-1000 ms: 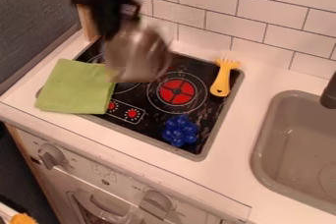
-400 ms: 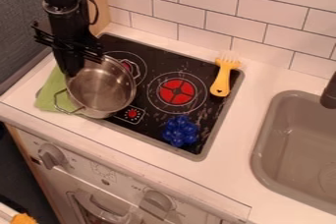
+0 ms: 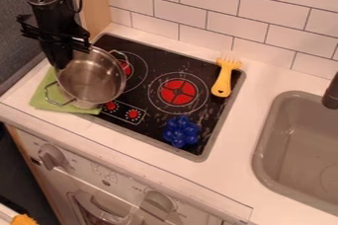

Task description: Put the silver pot on the green cloth

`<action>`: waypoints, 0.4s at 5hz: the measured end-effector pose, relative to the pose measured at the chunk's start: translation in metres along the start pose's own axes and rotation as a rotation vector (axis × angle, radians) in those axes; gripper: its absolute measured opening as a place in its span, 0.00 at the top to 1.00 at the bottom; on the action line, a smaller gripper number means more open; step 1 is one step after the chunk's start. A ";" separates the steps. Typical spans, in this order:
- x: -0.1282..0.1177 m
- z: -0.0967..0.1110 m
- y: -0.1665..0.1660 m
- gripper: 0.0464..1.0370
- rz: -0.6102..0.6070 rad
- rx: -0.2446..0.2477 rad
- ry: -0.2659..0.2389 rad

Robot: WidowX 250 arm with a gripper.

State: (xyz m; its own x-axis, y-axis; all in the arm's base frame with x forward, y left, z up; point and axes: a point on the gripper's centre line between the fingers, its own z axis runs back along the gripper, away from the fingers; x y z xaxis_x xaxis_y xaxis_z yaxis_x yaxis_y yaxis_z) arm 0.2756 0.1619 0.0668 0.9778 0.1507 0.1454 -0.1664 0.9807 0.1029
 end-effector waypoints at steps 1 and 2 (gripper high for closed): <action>-0.002 0.002 0.014 0.99 0.017 0.010 -0.004; -0.006 -0.007 0.021 0.96 0.009 0.018 0.028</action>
State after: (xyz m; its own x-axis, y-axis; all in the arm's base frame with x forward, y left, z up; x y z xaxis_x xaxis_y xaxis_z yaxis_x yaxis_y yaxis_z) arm 0.2673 0.1826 0.0612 0.9794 0.1635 0.1189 -0.1776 0.9768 0.1197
